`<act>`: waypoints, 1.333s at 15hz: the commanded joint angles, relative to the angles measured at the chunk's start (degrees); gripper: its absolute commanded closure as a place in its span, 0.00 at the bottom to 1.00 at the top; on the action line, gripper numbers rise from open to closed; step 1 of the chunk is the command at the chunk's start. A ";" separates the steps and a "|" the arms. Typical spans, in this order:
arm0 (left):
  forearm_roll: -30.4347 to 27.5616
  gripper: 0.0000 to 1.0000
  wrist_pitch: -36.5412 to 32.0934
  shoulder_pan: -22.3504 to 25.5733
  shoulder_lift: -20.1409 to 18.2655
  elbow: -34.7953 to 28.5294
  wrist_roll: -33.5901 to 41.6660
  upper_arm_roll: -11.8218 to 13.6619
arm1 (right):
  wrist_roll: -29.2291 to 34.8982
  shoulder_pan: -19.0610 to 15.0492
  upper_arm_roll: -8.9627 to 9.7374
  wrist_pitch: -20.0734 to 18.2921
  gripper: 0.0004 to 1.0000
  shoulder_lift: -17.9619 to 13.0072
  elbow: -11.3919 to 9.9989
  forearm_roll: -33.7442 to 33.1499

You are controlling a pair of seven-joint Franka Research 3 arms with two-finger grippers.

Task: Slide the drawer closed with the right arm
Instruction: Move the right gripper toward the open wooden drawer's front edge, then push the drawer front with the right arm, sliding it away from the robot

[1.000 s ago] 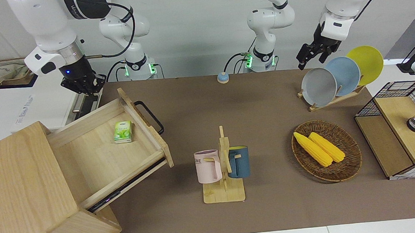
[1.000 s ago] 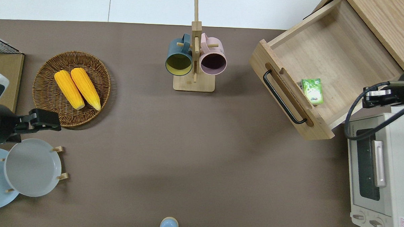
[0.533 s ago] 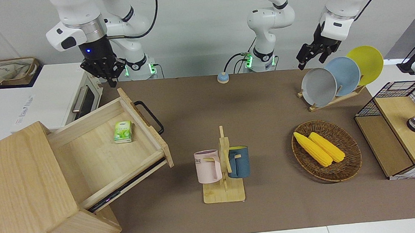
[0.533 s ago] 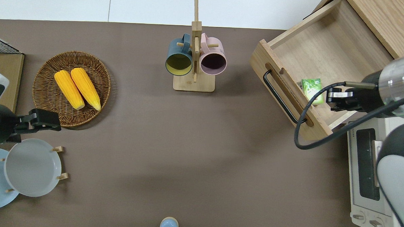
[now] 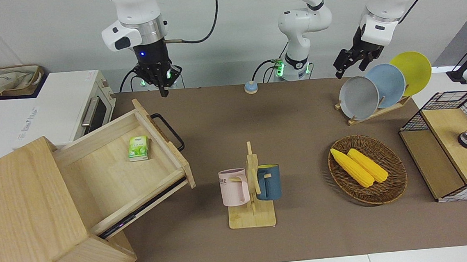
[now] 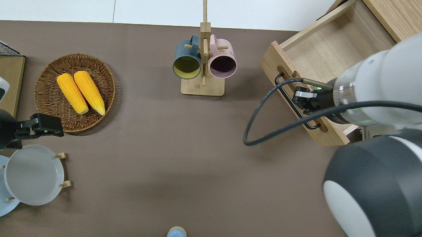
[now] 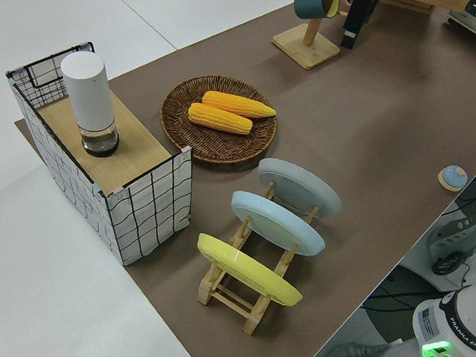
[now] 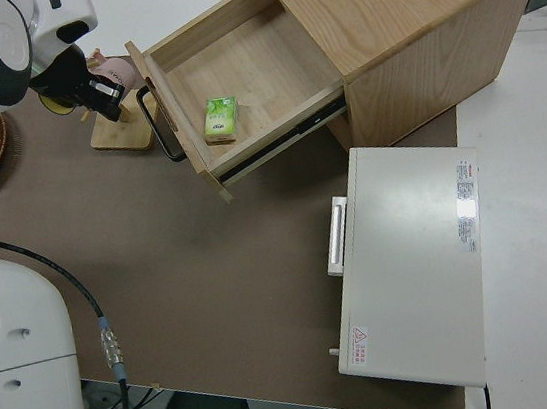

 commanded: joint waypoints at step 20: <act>-0.05 0.01 -0.89 -0.01 -0.47 0.21 0.42 0.24 | 41.47 9.66 -0.40 8.65 1.00 12.45 -1.31 1.61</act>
